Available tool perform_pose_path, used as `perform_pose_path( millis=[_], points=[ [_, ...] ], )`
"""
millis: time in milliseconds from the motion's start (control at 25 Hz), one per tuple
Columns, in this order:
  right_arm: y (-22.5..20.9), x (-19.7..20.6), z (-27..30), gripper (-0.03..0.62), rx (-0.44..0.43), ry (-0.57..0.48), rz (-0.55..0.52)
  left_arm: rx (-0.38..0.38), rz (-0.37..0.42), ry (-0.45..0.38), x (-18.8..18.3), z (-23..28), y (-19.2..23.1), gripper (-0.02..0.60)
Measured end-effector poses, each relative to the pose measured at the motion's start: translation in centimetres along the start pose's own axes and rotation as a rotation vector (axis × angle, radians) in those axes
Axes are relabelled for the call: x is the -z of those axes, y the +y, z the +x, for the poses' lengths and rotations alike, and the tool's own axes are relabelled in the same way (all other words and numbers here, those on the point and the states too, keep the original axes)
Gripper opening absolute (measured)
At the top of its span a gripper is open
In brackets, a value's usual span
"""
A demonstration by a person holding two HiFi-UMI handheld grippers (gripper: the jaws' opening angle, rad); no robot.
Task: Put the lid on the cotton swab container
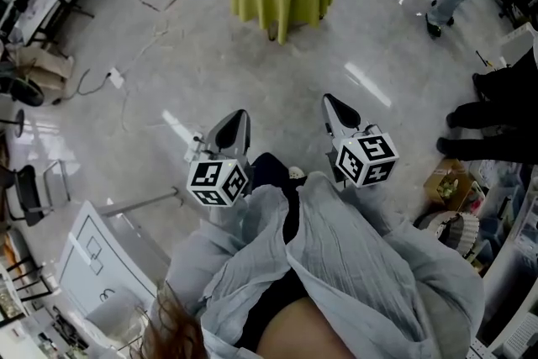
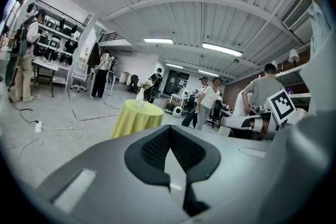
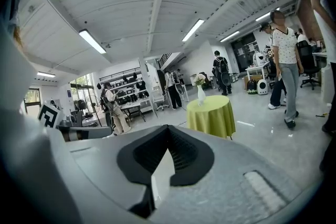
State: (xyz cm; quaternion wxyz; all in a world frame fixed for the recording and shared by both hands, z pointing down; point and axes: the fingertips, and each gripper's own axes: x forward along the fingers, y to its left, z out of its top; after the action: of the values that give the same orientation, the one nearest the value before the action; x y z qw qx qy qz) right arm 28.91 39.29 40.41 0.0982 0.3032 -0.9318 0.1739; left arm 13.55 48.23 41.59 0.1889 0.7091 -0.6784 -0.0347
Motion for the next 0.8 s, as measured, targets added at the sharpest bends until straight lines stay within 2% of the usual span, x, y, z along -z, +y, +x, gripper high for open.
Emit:
perform_pose_path(
  millis=[400,800],
  points=[
    [-1.5,0.4,2.2,0.002,0.014,0.037,0.012,-0.006,-0.008,0.015,-0.3,2.7,1.6,0.015],
    [-6.0,-4.4,10.5,0.002,0.051,0.028,0.005,0.034,0.009,0.010,-4.8,12.2,5.5,0.015]
  ],
)
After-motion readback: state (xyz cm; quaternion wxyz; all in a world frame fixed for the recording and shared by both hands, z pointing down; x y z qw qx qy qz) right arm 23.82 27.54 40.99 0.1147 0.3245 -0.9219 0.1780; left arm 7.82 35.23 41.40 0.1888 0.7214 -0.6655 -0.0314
